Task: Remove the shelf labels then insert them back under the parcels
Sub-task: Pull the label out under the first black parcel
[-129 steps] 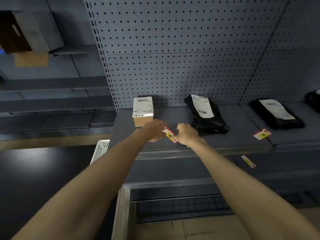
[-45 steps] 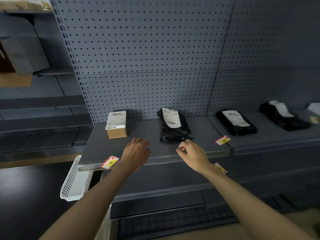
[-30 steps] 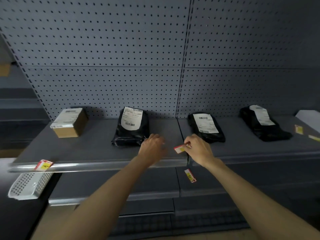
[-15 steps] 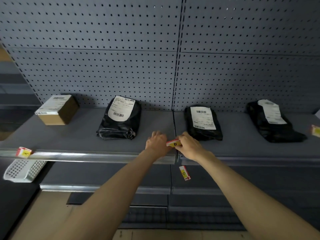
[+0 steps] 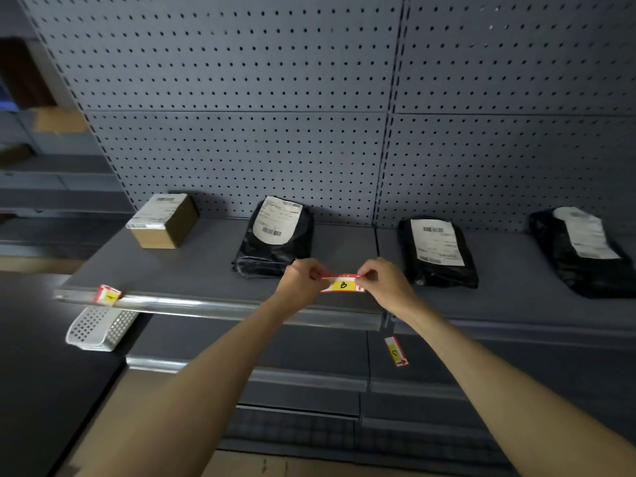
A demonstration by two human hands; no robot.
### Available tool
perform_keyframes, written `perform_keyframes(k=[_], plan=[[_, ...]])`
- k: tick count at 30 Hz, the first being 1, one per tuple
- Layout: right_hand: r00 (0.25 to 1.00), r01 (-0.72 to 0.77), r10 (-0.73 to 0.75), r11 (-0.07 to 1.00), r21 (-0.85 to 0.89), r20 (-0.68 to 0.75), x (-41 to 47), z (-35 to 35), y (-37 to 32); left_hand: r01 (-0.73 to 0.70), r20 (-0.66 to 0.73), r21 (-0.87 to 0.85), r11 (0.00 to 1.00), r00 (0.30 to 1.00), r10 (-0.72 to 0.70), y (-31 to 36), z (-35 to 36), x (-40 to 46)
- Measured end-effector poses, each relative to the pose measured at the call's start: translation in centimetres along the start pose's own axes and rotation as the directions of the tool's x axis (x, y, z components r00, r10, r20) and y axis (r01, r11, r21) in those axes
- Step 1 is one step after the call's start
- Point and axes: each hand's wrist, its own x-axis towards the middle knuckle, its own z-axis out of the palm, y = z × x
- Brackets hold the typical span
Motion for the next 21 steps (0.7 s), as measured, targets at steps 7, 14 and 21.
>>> perform_keyframes(k=[7,14,21], plan=[[0.994,-0.043,0.01,0.95,0.31,0.109,-1.5,6.3,-8.0,0.055,-0.072,0.044,0.997,0.996,-0.052,-6.1,-7.8,-3.4],[1.0,-0.002,0.001,0.966,0.258,0.003,-2.0,10.1,-10.7,-0.028,-0.053,0.202,0.979,0.998,0.039,-10.4,-10.9,-5.6],[0.998,0.03,-0.025,0.996,0.088,-0.053,-2.4,11.2,-10.3,-0.245,0.01,0.473,0.846,0.962,0.273,-12.9,-10.1,-6.7]])
